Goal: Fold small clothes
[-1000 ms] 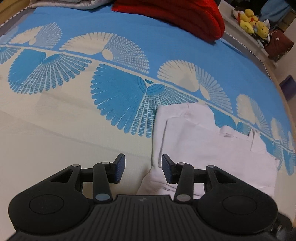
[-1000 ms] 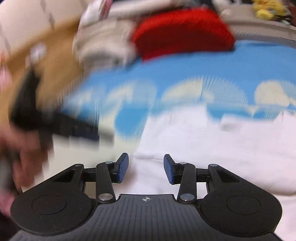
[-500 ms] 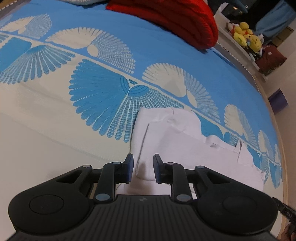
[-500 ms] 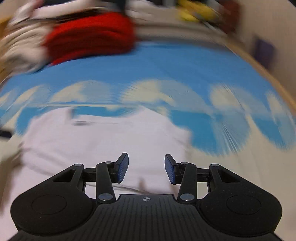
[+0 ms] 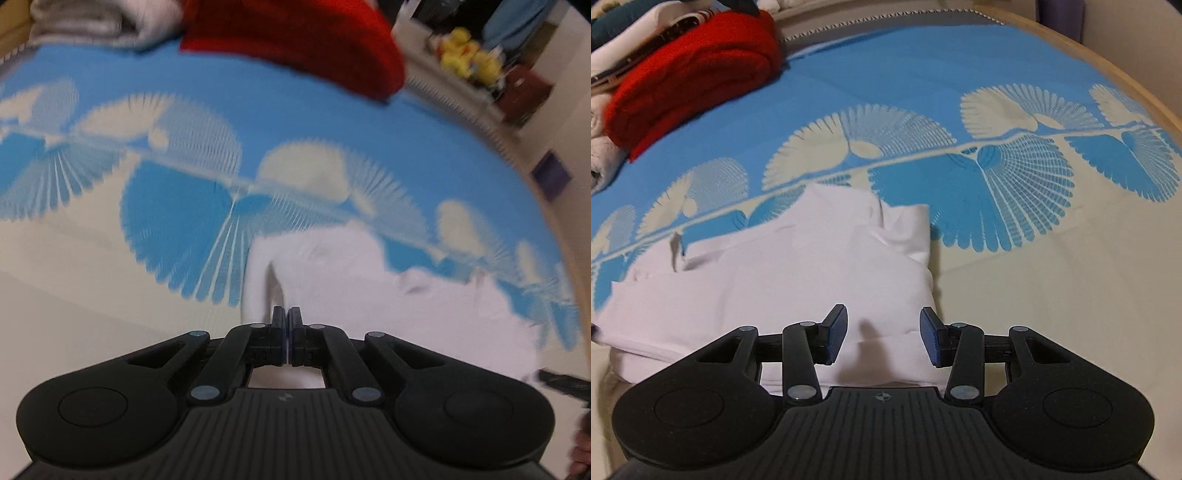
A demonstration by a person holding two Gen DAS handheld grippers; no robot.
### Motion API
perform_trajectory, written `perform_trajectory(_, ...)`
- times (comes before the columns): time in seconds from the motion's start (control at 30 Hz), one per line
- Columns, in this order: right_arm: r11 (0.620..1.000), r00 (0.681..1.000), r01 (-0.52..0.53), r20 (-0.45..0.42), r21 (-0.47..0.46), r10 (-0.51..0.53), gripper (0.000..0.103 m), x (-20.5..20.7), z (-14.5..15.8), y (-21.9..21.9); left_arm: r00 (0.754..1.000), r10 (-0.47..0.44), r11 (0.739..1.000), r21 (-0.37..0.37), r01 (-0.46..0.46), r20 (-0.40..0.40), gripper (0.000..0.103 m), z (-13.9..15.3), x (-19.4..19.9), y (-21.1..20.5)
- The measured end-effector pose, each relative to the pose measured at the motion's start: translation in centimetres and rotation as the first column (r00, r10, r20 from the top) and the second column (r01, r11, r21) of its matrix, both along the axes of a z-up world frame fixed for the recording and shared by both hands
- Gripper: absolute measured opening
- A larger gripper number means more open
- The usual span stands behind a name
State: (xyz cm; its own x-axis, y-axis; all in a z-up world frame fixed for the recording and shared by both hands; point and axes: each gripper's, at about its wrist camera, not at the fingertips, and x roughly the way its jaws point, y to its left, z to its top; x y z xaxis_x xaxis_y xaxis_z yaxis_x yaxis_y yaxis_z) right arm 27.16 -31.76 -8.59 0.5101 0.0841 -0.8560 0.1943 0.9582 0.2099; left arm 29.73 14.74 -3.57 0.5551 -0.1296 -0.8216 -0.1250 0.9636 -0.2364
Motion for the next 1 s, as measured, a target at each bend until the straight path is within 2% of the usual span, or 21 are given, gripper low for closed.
perform_trajectory(0.07,1.0,0.999,0.011,-0.034,-0.012,-0.011,0.046,0.3,-0.7,-0.1,1.0,0.004,0.999,0.038,-0.003,-0.029,0.0,0.7,-1.0,0.4)
perform_trajectory(0.17,0.999,0.994,0.022,-0.109,-0.037,-0.026,0.048,0.6,-2.4,-0.2,0.983,0.001,0.997,0.072,0.012,-0.185,0.001,-2.2,-1.4,1.1)
perform_trajectory(0.2,0.999,0.99,0.025,-0.135,-0.044,-0.031,0.052,0.7,-3.1,-0.3,0.977,-0.001,0.996,0.086,0.02,-0.212,0.001,-3.0,-1.2,1.2)
perform_trajectory(0.23,0.998,0.987,0.032,-0.158,-0.051,-0.04,0.057,0.8,-3.6,-0.4,0.977,0.008,0.994,0.105,0.015,-0.213,0.003,-3.2,-1.1,1.3)
perform_trajectory(0.27,0.998,0.984,0.038,-0.174,-0.051,-0.047,0.059,0.8,-4.0,-0.6,0.98,0.027,0.994,0.111,-0.005,-0.196,0.01,-3.2,-0.8,1.7)
perform_trajectory(0.3,0.998,0.982,0.05,-0.181,-0.047,-0.057,0.061,0.8,-4.1,-0.8,0.984,0.04,0.996,0.082,-0.026,-0.174,0.016,-3.1,-0.5,2.2)
perform_trajectory(0.33,0.997,0.982,0.065,-0.175,-0.038,-0.071,0.06,0.9,-3.9,-1.0,0.987,0.048,0.998,0.046,-0.041,-0.155,0.031,-3.0,-0.3,2.6)
perform_trajectory(0.37,0.997,0.984,0.078,-0.157,-0.027,-0.081,0.06,0.9,-3.6,-1.2,0.989,0.06,0.998,0.003,-0.06,-0.136,0.041,-3.0,0.1,3.1)
perform_trajectory(0.5,0.997,0.997,0.071,-0.018,0.001,-0.071,0.061,1.4,-2.1,-1.5,0.991,0.089,0.992,-0.08,-0.097,-0.102,0.055,-4.3,1.5,3.4)
perform_trajectory(0.53,0.998,0.998,0.061,0.002,0.006,-0.061,0.062,1.8,-2.2,-1.5,0.99,0.095,0.991,-0.089,-0.104,-0.105,0.06,-4.9,1.9,3.2)
perform_trajectory(0.63,0.997,0.997,0.068,0.027,0.035,-0.069,0.064,3.0,-3.2,-2.2,0.992,0.085,0.99,-0.106,-0.095,-0.094,0.063,-6.4,2.9,3.0)
perform_trajectory(0.7,0.994,0.996,0.083,0.012,0.066,-0.084,0.064,3.9,-4.5,-2.8,0.991,0.081,0.992,-0.093,-0.091,-0.102,0.063,-7.3,3.7,2.9)
perform_trajectory(0.83,0.99,0.997,0.07,0.01,0.119,-0.072,0.061,5.8,-6.0,-3.0,0.998,0.054,0.995,-0.08,-0.057,-0.034,0.061,-8.4,4.8,2.8)
perform_trajectory(0.87,0.991,0.998,0.057,0.017,0.12,-0.06,0.057,6.2,-6.2,-2.9,0.999,0.039,0.997,-0.062,-0.039,-0.008,0.051,-8.6,5.0,2.6)
perform_trajectory(0.9,0.992,0.998,0.043,0.029,0.115,-0.046,0.04,6.5,-6.2,-2.7,1.0,0.024,0.999,-0.043,-0.023,0.009,0.039,-8.7,5.2,2.3)
perform_trajectory(0.93,0.993,0.999,0.018,0.046,0.113,-0.024,0.029,7.0,-6.3,-2.3,1.0,0.002,1.0,-0.032,-0.002,0.015,0.005,-8.8,5.4,2.2)
perform_trajectory(1.0,0.996,0.997,-0.023,0.081,0.086,0.016,0.017,7.6,-6.3,-1.5,0.999,-0.026,0.999,-0.023,0.026,0.029,0.003,-8.9,5.8,2.1)
